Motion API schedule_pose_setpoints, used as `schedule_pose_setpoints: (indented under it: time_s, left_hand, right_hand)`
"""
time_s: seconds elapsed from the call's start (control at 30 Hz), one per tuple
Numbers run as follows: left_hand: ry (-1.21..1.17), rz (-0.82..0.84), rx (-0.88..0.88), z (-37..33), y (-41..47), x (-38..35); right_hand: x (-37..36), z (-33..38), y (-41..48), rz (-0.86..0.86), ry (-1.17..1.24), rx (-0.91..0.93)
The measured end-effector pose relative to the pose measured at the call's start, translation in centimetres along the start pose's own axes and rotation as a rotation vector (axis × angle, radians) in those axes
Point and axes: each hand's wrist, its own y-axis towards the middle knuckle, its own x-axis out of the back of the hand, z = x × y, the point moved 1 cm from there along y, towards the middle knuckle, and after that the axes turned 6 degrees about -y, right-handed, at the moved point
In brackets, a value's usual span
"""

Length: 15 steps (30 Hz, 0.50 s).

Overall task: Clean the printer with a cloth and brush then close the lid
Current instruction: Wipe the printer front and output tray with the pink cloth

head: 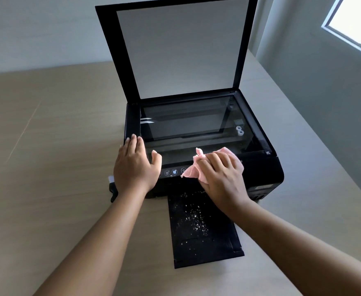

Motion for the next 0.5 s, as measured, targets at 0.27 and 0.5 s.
schedule_pose_setpoints:
  time_s: [0.27,0.5]
  left_hand:
    - [0.007,-0.005,-0.006,0.1,0.0,0.0]
    - [0.028,-0.012,-0.010,0.2,0.0,-0.1]
  right_hand:
    - [2.6,-4.2,-0.9,0.158,-0.048,0.155]
    - [3.4,-5.3,-0.3,0.214,-0.041,-0.090]
